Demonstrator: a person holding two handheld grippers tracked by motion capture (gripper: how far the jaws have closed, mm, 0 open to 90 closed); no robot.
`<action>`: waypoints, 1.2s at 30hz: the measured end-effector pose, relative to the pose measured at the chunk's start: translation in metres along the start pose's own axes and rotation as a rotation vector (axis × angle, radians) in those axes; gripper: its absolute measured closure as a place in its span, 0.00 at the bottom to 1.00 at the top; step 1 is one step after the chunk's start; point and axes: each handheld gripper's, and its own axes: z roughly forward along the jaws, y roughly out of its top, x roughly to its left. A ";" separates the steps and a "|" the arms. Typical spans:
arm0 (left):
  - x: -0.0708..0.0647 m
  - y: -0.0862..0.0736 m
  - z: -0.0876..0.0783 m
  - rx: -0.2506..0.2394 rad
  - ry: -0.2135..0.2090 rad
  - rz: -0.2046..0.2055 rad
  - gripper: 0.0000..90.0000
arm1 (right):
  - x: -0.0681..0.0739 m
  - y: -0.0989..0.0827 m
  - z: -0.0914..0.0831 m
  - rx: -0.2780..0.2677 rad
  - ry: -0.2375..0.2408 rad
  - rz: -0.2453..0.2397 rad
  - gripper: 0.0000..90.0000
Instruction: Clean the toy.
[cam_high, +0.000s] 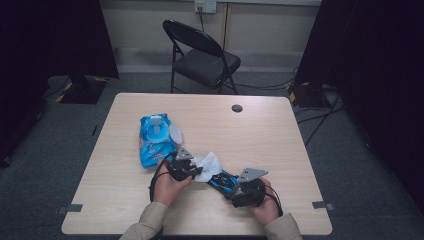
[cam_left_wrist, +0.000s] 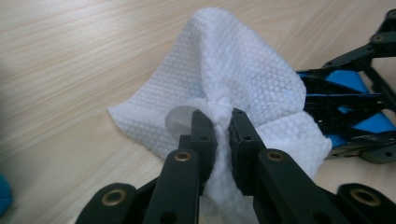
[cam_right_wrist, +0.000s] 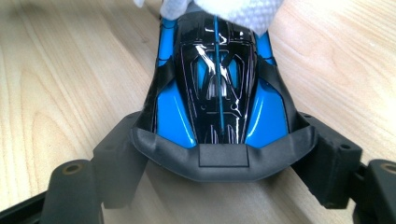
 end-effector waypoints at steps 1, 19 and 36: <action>0.002 -0.001 0.000 0.018 0.014 0.003 0.92 | 0.000 0.000 0.000 0.000 0.000 0.000 0.27; 0.015 -0.013 0.000 0.051 0.041 -0.019 0.92 | 0.000 0.000 0.000 0.000 -0.001 0.001 0.27; -0.028 0.028 -0.026 -0.085 -0.110 0.034 0.92 | 0.000 0.000 0.000 0.000 -0.002 0.001 0.27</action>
